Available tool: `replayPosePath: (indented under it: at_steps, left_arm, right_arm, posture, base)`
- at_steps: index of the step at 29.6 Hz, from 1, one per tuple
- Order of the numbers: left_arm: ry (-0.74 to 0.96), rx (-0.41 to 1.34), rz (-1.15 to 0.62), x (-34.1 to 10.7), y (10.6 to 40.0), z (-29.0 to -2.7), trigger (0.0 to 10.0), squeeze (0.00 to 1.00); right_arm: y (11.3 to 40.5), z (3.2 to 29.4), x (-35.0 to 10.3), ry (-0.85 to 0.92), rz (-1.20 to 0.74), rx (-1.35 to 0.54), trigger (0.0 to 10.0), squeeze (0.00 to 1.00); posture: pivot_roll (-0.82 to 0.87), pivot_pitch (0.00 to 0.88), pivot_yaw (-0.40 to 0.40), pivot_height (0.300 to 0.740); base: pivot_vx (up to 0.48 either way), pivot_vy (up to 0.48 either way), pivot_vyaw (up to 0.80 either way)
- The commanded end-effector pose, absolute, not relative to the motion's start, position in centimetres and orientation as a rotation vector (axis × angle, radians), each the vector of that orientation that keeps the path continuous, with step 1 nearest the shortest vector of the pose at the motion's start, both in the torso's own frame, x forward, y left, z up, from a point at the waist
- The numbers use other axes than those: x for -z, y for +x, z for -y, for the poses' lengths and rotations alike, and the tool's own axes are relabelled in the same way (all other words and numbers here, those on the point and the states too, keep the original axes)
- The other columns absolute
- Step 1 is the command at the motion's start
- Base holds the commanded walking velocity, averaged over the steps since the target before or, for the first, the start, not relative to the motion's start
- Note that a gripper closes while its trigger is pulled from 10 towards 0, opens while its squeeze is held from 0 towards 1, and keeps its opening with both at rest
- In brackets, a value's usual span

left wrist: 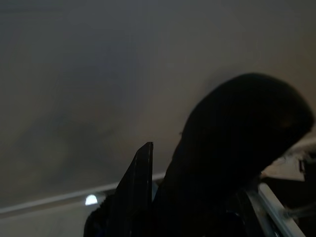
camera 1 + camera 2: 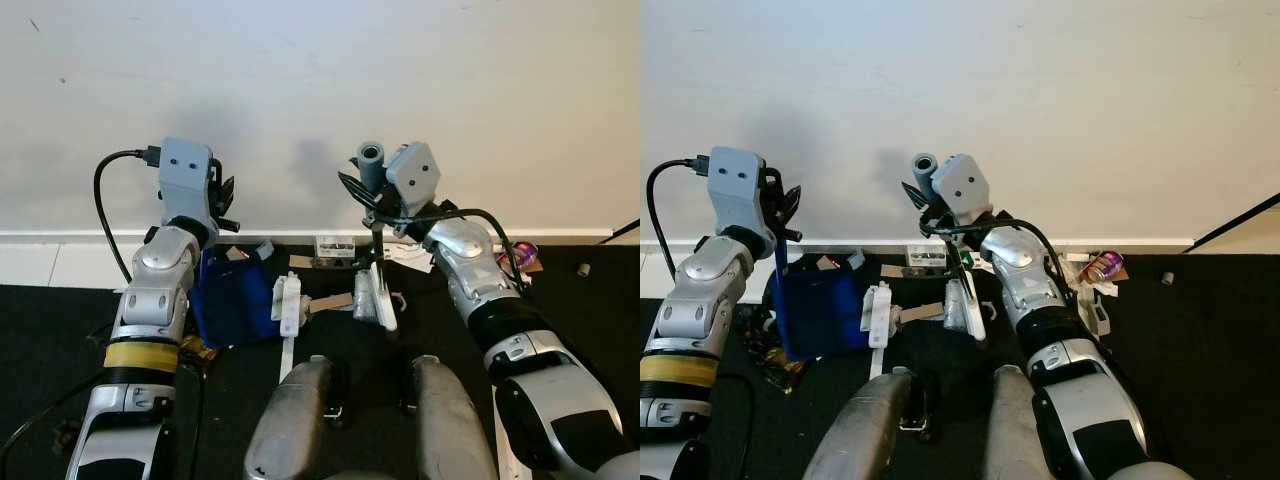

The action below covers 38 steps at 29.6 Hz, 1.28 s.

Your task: Sweep floor

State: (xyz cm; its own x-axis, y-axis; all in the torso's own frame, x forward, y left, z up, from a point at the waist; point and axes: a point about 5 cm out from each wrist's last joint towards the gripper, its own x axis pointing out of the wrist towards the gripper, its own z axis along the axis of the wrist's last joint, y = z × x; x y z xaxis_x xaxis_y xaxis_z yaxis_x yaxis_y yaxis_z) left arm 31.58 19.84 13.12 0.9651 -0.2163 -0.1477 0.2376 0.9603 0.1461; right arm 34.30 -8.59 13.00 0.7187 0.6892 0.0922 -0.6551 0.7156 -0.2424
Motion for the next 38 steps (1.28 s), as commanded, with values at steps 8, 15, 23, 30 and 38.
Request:
replayPosePath:
  at_steps: [8, 15, 23, 30, 38]
  left_arm:
    - [-0.014, 0.368, -0.100, -14.2, 30.9, -18.8, 10.0, 0.00]
    - [-0.024, 0.418, -0.127, -13.9, 30.2, -18.0, 10.0, 0.00]
    - [0.038, 0.410, -0.140, -12.7, 30.5, -17.1, 10.0, 0.00]
    - [0.198, 0.399, -0.114, -12.3, 30.8, -18.4, 10.0, 0.00]
    - [0.309, 0.342, -0.102, -11.1, 31.7, -18.6, 10.0, 0.00]
  right_arm:
    - [34.2, 8.6, -13.0, -0.197, 0.193, -0.738, 10.0, 0.00]
    - [34.3, 8.6, -13.0, -0.202, 0.193, -0.735, 10.0, 0.00]
    - [34.4, 8.9, -13.1, -0.213, 0.194, -0.735, 10.0, 0.00]
    - [34.3, 10.2, -13.2, -0.239, 0.194, -0.733, 10.0, 0.00]
    - [33.8, 12.0, -13.5, -0.313, 0.175, -0.809, 10.0, 0.00]
  posture:
    - [0.01, 0.217, 0.073, 0.740]
    - [0.01, 0.213, 0.065, 0.740]
    - [0.00, 0.216, 0.063, 0.740]
    - [0.00, 0.221, 0.067, 0.740]
    - [-0.01, 0.231, 0.070, 0.740]
  base:
    - [0.000, 0.000, 0.00]
    - [0.000, 0.000, 0.00]
    - [0.000, 0.000, 0.00]
    - [0.000, 0.000, 0.00]
    - [0.000, 0.000, 0.00]
